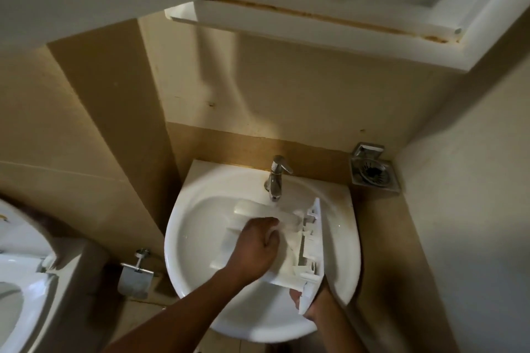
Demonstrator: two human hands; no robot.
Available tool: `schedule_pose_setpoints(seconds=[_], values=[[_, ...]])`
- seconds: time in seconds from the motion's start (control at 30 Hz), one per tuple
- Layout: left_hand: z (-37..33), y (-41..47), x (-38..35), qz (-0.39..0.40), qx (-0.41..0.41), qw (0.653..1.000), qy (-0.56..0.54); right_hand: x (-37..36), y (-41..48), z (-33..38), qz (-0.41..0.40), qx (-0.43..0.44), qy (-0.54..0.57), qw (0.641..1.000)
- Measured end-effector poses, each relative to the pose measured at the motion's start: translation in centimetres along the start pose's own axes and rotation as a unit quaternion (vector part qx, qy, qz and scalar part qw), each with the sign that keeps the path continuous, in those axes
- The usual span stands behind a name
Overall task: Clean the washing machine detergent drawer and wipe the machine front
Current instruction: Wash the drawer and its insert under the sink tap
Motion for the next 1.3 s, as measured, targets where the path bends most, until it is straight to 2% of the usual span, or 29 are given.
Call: schedule_pose_setpoints(seconds=[0.13,0.23,0.4,0.6,0.67,0.77,0.87,0.97,1.03,1.17,1.3], values=[[2.7,1.9,1.0,-0.018,-0.045,0.972,0.229,-0.6,1.3,1.5,0.007,-0.051,-0.003,0.999],[3.7,3.2,1.0,0.001,-0.057,0.961,0.272,-0.1,2.9,1.3,0.010,-0.076,-0.022,0.997],[2.2,5.5,0.0,0.013,-0.058,0.940,0.335,-0.9,4.4,0.2,0.020,-0.069,0.049,0.996],[0.1,8.4,-0.1,-0.044,-0.079,0.947,0.309,-1.1,5.4,0.5,0.025,-0.150,0.127,0.980],[0.5,8.8,-0.1,-0.037,-0.035,0.950,0.307,-0.7,5.9,1.0,0.024,-0.157,0.132,0.978],[0.9,9.1,0.9,-0.037,0.076,0.973,0.216,-0.1,6.2,2.0,0.021,-0.155,0.137,0.978],[0.8,10.0,2.3,0.010,0.148,0.974,0.173,1.0,6.3,2.9,0.025,-0.171,0.171,0.970],[0.2,11.1,2.5,0.063,0.178,0.982,0.015,2.2,6.4,3.7,0.039,-0.187,0.205,0.960],[0.1,11.6,2.2,0.059,0.208,0.975,-0.046,2.7,6.5,3.6,0.047,-0.190,0.203,0.959],[0.3,12.0,1.6,0.043,0.173,0.983,0.033,3.3,6.9,2.9,0.040,-0.189,0.147,0.970],[-0.2,11.1,2.2,0.117,0.132,0.977,0.119,3.7,7.0,2.8,0.087,-0.177,0.125,0.972]])
Point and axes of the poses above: each hand's wrist, its own y-axis towards the middle knuckle, its own x-axis out of the back of the hand, z = x × y, the point moved 2 cm from there along y, towards the middle knuckle, and after that the axes turned 14 degrees about x, right-handed, at the moved point
